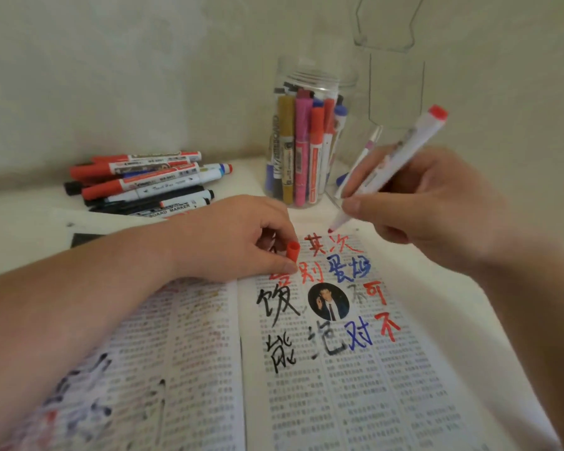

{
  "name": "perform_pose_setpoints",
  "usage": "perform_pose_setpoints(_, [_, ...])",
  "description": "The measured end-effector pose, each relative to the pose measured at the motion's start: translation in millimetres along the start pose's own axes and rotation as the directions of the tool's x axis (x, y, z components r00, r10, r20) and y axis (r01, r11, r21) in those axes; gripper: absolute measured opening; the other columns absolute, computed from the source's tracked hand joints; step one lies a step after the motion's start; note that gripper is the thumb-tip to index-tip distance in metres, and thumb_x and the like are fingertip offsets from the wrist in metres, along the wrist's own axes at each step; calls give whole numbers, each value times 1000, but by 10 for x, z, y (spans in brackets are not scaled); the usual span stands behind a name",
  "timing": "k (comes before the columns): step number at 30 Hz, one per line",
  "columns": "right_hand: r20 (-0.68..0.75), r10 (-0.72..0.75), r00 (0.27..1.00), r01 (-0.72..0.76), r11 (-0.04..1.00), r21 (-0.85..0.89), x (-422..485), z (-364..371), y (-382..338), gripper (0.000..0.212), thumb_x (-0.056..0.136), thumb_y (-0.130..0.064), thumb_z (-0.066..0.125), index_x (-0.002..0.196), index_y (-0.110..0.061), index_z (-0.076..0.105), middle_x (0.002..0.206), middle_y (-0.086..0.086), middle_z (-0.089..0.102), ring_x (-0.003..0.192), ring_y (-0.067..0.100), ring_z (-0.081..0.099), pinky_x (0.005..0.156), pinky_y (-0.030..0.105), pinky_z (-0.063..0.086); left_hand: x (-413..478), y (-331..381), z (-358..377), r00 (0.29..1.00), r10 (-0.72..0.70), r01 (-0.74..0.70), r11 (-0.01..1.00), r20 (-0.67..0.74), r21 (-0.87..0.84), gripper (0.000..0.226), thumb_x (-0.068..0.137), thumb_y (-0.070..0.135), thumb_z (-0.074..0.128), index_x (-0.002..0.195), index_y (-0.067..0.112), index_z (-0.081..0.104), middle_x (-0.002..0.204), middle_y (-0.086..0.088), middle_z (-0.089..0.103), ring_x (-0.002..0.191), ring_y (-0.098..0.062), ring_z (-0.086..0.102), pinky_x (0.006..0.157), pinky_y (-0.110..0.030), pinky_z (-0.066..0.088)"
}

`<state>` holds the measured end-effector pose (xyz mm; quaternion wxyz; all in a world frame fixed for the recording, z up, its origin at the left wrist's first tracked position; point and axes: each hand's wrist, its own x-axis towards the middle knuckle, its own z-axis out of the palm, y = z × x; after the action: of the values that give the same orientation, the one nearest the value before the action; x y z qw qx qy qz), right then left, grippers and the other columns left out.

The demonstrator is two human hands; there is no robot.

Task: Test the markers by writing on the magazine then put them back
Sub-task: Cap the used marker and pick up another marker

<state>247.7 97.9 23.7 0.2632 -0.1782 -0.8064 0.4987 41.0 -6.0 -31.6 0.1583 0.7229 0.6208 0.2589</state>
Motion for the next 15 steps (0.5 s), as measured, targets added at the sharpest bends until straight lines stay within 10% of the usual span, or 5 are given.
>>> perform_pose_setpoints(6, [28, -22, 999, 20, 997, 68, 547, 276, 46, 22, 91, 5, 63, 72, -5, 60, 44, -8, 55, 37, 0, 45, 42, 12, 35, 7, -83, -31, 997, -68, 69, 997, -29, 33, 19, 80, 48, 80, 93, 34, 76, 89, 16, 62, 87, -1, 57, 71, -9, 41])
perform_pose_setpoints(15, [0, -85, 996, 85, 996, -42, 434, 322, 364, 16, 78, -25, 70, 76, -9, 68, 56, -3, 58, 48, 10, 49, 50, 25, 39, 41, -81, -12, 997, -77, 77, 997, -20, 16, 17, 78, 48, 80, 75, 40, 66, 81, 16, 60, 78, -1, 57, 67, -14, 42])
